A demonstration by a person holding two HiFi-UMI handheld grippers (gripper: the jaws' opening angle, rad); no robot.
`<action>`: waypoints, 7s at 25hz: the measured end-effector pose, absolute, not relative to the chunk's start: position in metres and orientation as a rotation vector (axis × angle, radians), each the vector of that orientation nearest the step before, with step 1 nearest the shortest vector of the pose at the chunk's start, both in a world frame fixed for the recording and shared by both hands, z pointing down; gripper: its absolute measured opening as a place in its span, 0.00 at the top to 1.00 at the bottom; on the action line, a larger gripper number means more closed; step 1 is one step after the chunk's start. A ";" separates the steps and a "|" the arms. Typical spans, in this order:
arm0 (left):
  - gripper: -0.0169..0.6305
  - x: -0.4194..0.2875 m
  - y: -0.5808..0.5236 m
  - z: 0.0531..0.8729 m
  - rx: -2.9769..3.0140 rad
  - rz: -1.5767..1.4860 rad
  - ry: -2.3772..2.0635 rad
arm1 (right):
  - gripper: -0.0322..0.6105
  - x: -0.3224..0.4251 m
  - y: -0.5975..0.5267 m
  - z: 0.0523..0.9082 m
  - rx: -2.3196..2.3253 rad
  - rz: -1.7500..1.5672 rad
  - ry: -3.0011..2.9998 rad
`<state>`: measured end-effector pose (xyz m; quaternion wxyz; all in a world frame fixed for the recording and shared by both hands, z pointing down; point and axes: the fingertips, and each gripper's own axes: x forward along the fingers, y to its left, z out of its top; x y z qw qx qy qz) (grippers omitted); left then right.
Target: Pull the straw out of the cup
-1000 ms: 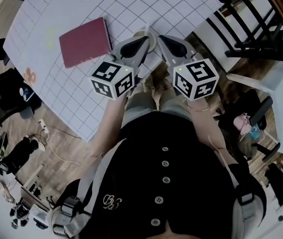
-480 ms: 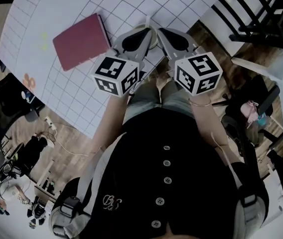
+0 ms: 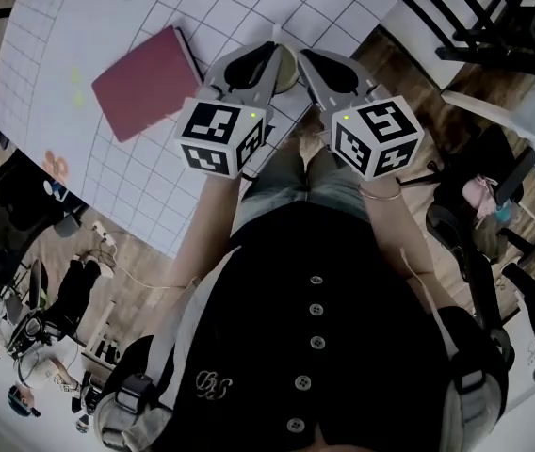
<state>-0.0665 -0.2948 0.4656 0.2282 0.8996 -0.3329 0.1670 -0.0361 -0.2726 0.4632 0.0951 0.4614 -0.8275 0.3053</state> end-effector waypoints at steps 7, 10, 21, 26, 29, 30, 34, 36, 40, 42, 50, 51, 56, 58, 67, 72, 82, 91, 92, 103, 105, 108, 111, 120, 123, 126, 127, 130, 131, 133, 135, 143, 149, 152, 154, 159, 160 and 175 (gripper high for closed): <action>0.84 -0.069 -0.305 0.475 2.462 0.488 -0.941 | 0.95 -0.028 -0.275 0.472 1.413 0.932 -2.418; 0.79 -0.068 -0.307 0.479 2.455 0.501 -0.943 | 0.95 -0.025 -0.277 0.475 1.430 0.938 -2.409; 0.70 -0.062 -0.314 0.488 2.457 0.568 -0.941 | 0.95 -0.027 -0.278 0.481 1.443 0.963 -2.380; 0.70 -0.058 -0.314 0.492 2.486 0.629 -0.901 | 0.95 -0.020 -0.279 0.482 1.458 0.965 -2.372; 0.71 -0.057 -0.313 0.495 2.496 0.680 -0.885 | 0.95 -0.015 -0.281 0.482 1.473 0.966 -2.370; 0.72 -0.057 -0.312 0.496 2.500 0.708 -0.881 | 0.95 -0.014 -0.281 0.482 1.477 0.968 -2.371; 0.73 -0.056 -0.314 0.500 2.529 0.770 -0.902 | 0.95 -0.012 -0.280 0.481 1.477 0.975 -2.377; 0.73 -0.055 -0.314 0.502 2.529 0.797 -0.904 | 0.95 -0.012 -0.280 0.480 1.474 0.974 -2.384; 0.73 -0.056 -0.315 0.504 2.522 0.840 -0.914 | 0.95 -0.009 -0.278 0.479 1.472 0.974 -2.392; 0.78 -0.057 -0.316 0.505 2.519 0.866 -0.936 | 0.95 -0.006 -0.277 0.479 1.473 0.976 -2.392; 0.87 -0.062 -0.320 0.505 2.523 0.865 -0.973 | 0.95 0.003 -0.273 0.478 1.466 0.978 -2.392; 0.87 -0.062 -0.320 0.504 2.523 0.854 -0.979 | 0.95 0.003 -0.273 0.477 1.465 0.975 -2.393; 0.90 -0.065 -0.322 0.499 2.504 0.784 -1.013 | 0.95 0.002 -0.273 0.475 1.450 0.960 -2.398; 0.91 -0.065 -0.319 0.495 2.492 0.761 -1.012 | 0.95 -0.001 -0.272 0.473 1.439 0.954 -2.411; 0.92 -0.073 -0.316 0.467 2.503 0.629 -1.130 | 0.95 -0.016 -0.269 0.451 1.351 0.907 -2.500; 0.92 -0.083 -0.312 0.446 2.495 0.544 -1.198 | 0.95 -0.024 -0.267 0.435 1.295 0.849 -2.555; 0.92 -0.100 -0.290 0.398 2.474 0.319 -1.341 | 0.95 -0.028 -0.249 0.398 1.212 0.779 -2.678; 0.92 -0.112 -0.254 0.359 2.452 0.162 -1.471 | 0.95 -0.027 -0.217 0.367 1.125 0.712 -2.774; 0.92 -0.113 -0.249 0.353 2.454 0.143 -1.484 | 0.95 -0.026 -0.214 0.363 1.117 0.703 -2.785; 0.92 -0.113 -0.184 0.276 2.529 -0.226 -1.558 | 0.95 -0.016 -0.181 0.307 1.018 0.551 -2.918; 0.92 -0.108 -0.169 0.266 2.553 -0.277 -1.523 | 0.95 -0.012 -0.173 0.300 1.006 0.525 -2.928; 0.92 -0.101 -0.149 0.252 2.601 -0.315 -1.474 | 0.95 -0.010 -0.164 0.288 0.987 0.475 -2.944; 0.92 -0.097 -0.130 0.239 2.641 -0.382 -1.444 | 0.95 -0.009 -0.152 0.275 0.967 0.444 -2.970; 0.92 -0.084 -0.087 0.218 2.724 -0.534 -1.372 | 0.95 -0.002 -0.119 0.249 0.888 0.391 -3.053; 0.92 -0.082 -0.080 0.216 2.709 -0.561 -1.377 | 0.95 0.000 -0.108 0.242 0.870 0.390 -3.079; 0.92 -0.088 -0.078 0.225 2.629 -0.545 -1.415 | 0.95 0.002 -0.098 0.240 0.866 0.384 -3.082; 0.92 -0.090 -0.078 0.230 2.589 -0.533 -1.431 | 0.95 0.002 -0.095 0.240 0.863 0.384 -3.084; 0.92 -0.092 -0.076 0.241 2.521 -0.516 -1.438 | 0.95 0.003 -0.087 0.246 0.847 0.392 -3.085; 0.92 -0.091 -0.074 0.243 2.514 -0.510 -1.430 | 0.95 0.003 -0.084 0.249 0.843 0.401 -3.081; 0.92 -0.088 -0.071 0.246 2.514 -0.493 -1.422 | 0.95 0.002 -0.081 0.255 0.840 0.421 -3.072; 0.92 -0.085 -0.069 0.248 2.510 -0.495 -1.420 | 0.95 0.001 -0.077 0.261 0.830 0.431 -3.064; 0.92 -0.073 -0.060 0.248 2.504 -0.514 -1.422 | 0.95 -0.008 -0.065 0.263 0.774 0.409 -3.063; 0.92 -0.072 -0.060 0.245 2.506 -0.507 -1.421 | 0.95 -0.008 -0.061 0.261 0.772 0.395 -3.060; 0.92 -0.069 -0.059 0.243 2.518 -0.498 -1.418 | 0.95 -0.007 -0.059 0.264 0.772 0.392 -3.054; 0.92 -0.065 -0.059 0.244 2.531 -0.487 -1.407 | 0.95 -0.006 -0.060 0.266 0.771 0.400 -3.052; 0.92 -0.060 -0.061 0.242 2.559 -0.459 -1.391 | 0.95 -0.007 -0.064 0.266 0.777 0.396 -3.044; 0.92 -0.060 -0.062 0.242 2.560 -0.459 -1.392 | 0.95 -0.008 -0.065 0.266 0.777 0.391 -3.045; 0.92 -0.066 -0.065 0.234 2.571 -0.476 -1.432 | 0.95 -0.007 -0.072 0.260 0.804 0.345 -3.040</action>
